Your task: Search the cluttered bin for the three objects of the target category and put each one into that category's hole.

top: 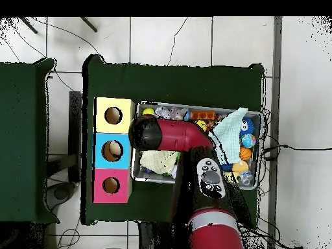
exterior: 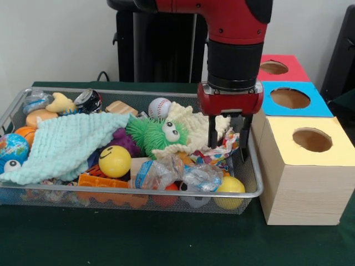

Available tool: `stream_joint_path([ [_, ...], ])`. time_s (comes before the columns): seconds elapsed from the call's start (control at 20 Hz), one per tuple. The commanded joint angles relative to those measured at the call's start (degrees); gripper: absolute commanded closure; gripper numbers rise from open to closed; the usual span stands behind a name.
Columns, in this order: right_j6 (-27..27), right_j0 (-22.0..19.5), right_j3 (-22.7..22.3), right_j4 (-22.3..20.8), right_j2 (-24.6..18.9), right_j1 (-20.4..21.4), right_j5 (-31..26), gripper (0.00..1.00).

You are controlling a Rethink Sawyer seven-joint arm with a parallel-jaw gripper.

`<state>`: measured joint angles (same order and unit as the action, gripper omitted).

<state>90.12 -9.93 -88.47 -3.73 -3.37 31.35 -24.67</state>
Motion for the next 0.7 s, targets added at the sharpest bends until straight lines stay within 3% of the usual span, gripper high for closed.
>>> stream_joint_path([
  [0.05, 11.9, 2.4, 2.4, 0.6, 3.2, -5.6, -2.6, 0.00],
  [0.35, 17.6, 5.7, 1.3, 3.3, 10.2, -8.8, -4.6, 0.00],
  [0.7, 16.1, 6.4, 1.6, 4.9, 12.3, -10.2, -2.9, 0.00],
])
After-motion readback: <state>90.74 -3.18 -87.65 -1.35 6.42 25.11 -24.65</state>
